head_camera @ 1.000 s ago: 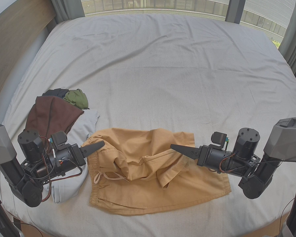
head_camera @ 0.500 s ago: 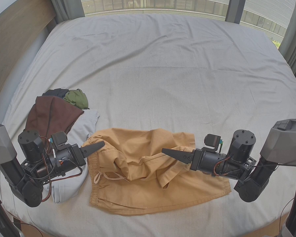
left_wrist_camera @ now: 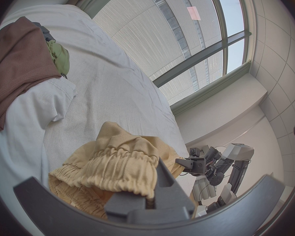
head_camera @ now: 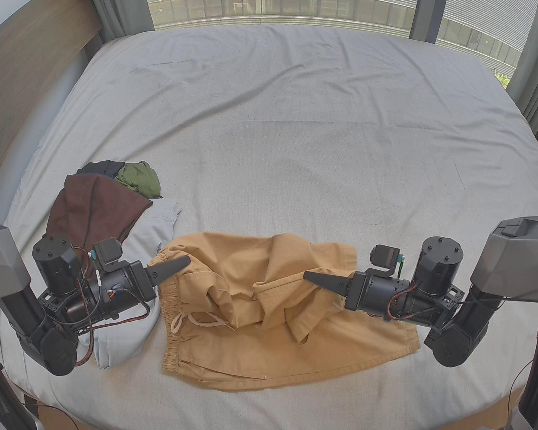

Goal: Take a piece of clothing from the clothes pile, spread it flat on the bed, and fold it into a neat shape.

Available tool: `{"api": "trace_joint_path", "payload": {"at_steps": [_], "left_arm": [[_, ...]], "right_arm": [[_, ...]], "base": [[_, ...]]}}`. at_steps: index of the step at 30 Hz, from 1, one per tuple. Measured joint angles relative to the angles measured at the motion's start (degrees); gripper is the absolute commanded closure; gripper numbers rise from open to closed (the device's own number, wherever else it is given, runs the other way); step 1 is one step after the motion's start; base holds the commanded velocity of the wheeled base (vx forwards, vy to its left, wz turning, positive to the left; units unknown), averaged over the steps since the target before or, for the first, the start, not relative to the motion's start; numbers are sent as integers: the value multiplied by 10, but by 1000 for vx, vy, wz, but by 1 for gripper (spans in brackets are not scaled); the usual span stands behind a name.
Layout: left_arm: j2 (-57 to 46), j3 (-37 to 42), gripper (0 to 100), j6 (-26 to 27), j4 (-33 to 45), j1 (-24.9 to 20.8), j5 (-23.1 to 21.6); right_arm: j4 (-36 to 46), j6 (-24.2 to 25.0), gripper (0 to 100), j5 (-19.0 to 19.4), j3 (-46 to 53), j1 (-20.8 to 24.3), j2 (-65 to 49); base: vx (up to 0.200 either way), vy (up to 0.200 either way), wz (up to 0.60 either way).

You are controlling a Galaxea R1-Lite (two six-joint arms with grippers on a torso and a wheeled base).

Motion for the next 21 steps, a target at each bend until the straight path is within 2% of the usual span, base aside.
{"api": "trace_joint_path", "payload": {"at_steps": [9, 17, 21], "left_arm": [[-9, -12, 100, -5, 0, 1, 7], [-58, -38, 100, -56, 0, 4, 33], [-76, -44, 100, -60, 0, 4, 37]], "right_arm": [[1, -1, 100, 0, 4, -2, -17], [2, -2, 100, 2, 22, -4, -78], [2, -3, 100, 1, 29, -5, -101]], "base": [[0, 0, 0], [0, 0, 0], [0, 0, 0]]}}
